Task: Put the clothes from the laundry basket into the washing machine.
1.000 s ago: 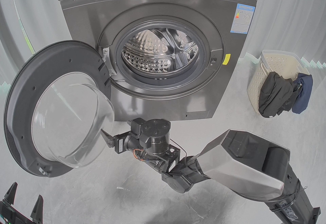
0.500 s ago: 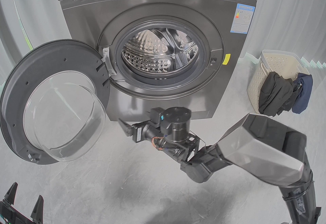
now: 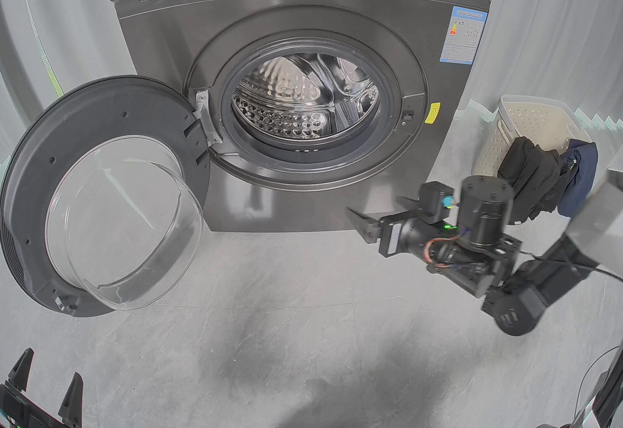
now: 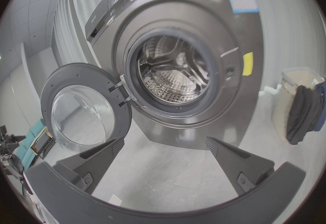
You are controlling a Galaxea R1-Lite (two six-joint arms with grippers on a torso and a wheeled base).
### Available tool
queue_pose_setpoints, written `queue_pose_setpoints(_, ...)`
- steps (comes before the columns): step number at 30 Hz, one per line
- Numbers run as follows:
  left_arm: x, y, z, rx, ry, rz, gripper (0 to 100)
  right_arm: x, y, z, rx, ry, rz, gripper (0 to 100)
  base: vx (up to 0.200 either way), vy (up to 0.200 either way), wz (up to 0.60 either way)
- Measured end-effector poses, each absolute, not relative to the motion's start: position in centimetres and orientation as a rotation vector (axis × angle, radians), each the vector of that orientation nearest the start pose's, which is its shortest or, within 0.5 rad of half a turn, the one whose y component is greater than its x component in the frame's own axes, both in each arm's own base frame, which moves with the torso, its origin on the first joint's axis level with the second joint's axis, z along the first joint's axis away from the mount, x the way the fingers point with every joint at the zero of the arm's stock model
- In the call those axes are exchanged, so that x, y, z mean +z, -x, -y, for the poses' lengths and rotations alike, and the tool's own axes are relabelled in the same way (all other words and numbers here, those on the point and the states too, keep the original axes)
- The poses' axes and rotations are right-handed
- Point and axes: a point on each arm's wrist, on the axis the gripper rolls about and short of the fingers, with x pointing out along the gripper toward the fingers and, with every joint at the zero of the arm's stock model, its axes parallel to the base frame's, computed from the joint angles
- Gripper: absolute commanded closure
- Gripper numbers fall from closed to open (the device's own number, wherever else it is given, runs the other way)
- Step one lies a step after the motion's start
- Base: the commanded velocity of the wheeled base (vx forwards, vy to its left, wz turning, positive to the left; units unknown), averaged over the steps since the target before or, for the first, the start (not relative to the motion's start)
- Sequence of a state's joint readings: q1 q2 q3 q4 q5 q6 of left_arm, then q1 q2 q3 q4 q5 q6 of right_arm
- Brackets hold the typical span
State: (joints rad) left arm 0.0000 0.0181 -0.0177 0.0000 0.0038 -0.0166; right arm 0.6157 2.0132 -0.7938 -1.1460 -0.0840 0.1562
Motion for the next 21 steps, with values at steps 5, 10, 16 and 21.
queue_pose_setpoints(5, 8.1, 2.3, 0.0, 0.004, 0.017, 0.0, 0, 15.2, -25.8, -14.7, 0.441, -0.119, -0.076, 0, 0.0, 0.0, 0.0)
queue_pose_setpoints(10, 8.1, 2.3, 0.0, 0.004, 0.017, 0.0, 0, 16.5, -20.6, -9.5, 0.358, -0.112, -0.041, 0, 0.0, 0.0, 0.0)
queue_pose_setpoints(16, 8.1, 2.3, 0.0, 0.004, 0.018, 0.0, 0, 15.3, -14.4, -4.6, 0.254, -0.076, -0.038, 0, 0.0, 0.0, 0.0)
queue_pose_setpoints(21, 8.1, 2.3, 0.0, 0.004, 0.018, 0.0, 0, 14.5, -10.7, -2.4, 0.177, -0.047, -0.063, 0, 0.0, 0.0, 0.0)
